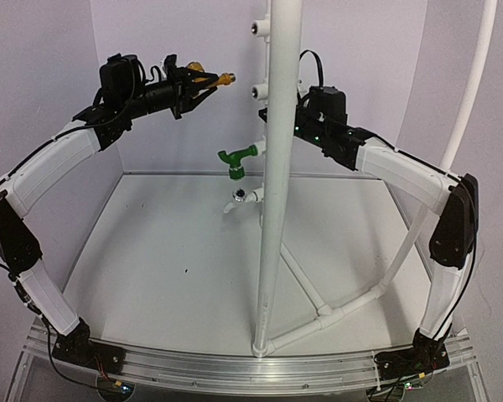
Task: Install the water faucets
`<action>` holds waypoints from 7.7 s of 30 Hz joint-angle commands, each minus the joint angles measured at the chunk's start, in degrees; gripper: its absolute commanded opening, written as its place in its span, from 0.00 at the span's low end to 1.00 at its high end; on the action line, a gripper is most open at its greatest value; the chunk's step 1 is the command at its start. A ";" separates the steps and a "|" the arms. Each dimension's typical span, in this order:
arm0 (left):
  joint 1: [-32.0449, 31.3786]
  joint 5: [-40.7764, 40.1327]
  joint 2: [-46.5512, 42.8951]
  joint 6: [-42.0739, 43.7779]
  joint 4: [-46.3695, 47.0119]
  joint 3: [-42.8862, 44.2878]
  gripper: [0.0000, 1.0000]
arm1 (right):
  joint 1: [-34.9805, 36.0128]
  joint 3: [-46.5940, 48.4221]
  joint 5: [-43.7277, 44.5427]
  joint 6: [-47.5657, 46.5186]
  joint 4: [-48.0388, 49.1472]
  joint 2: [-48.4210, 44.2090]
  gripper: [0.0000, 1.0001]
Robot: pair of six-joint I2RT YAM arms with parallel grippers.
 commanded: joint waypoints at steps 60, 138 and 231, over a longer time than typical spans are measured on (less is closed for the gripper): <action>1.72 6.15 1.82 -17.18 8.70 -4.24 0.00 | 4.75 7.94 -11.98 14.05 8.72 2.77 0.00; 0.14 -2.17 0.41 -34.58 18.41 -9.75 0.00 | 5.65 5.36 -13.22 7.43 11.17 3.50 0.00; -2.15 -10.94 -0.46 -16.34 12.57 -9.38 0.00 | 5.63 1.90 -17.79 6.68 11.40 0.87 0.00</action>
